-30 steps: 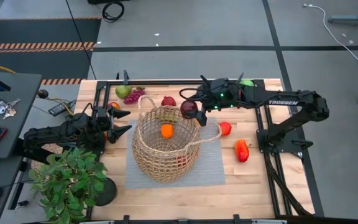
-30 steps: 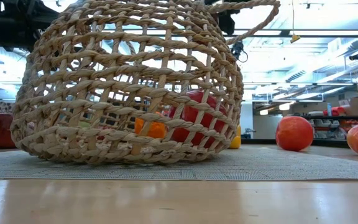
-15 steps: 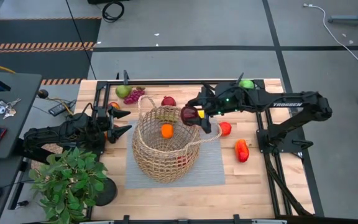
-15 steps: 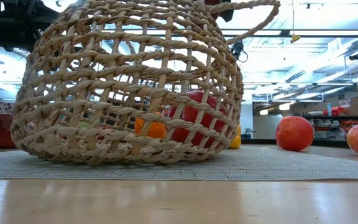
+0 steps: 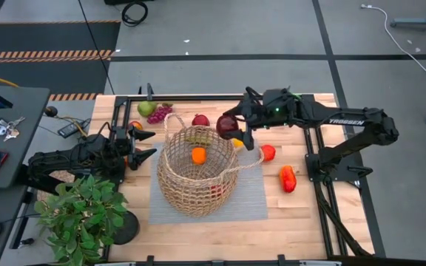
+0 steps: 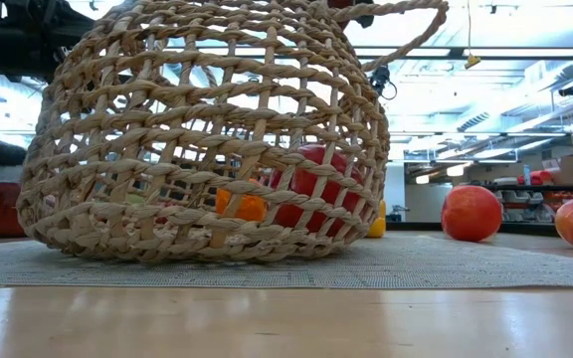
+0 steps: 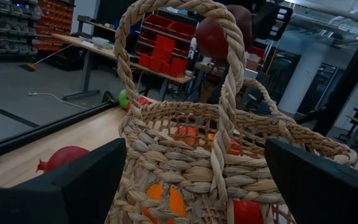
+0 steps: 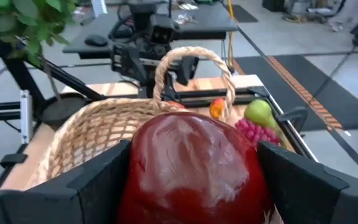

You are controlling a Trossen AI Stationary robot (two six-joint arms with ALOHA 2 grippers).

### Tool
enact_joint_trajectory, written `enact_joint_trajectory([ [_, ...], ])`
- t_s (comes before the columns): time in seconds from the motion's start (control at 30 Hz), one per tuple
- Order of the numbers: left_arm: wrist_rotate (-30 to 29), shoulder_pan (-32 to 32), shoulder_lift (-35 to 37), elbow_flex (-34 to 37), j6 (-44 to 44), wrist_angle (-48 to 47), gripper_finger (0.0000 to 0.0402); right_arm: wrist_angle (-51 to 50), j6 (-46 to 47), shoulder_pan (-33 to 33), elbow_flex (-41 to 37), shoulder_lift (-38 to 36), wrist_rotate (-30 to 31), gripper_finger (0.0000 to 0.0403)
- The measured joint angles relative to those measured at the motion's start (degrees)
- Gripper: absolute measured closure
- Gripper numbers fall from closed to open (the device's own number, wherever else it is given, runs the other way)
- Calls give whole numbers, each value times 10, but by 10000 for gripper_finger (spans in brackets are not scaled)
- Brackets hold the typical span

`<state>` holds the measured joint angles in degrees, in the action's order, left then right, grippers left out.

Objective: Build produce basket
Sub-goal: Put the red apple into the brown woven basket

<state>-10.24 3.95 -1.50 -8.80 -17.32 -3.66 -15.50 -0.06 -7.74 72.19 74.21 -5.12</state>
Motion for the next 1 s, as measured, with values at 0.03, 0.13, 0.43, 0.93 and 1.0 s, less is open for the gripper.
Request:
enact_joint_trajectory([
  [0.03, 0, 0, 0, 0, 0, 0, 12, 1, -1, -3, 0, -2, -8, 60],
  [0.13, 0, 0, 0, 0, 0, 0, 12, 0, -8, -7, 0, -5, -26, 60],
  [0.43, 0, 0, 0, 0, 0, 0, 12, 1, -25, -7, 0, -8, -39, 60],
  [0.93, 0, 0, 0, 0, 0, 0, 12, 33, -42, 26, 1, 19, -41, 60],
  [1.0, 0, 0, 0, 0, 0, 0, 12, 43, -42, 28, 0, 34, -41, 60],
])
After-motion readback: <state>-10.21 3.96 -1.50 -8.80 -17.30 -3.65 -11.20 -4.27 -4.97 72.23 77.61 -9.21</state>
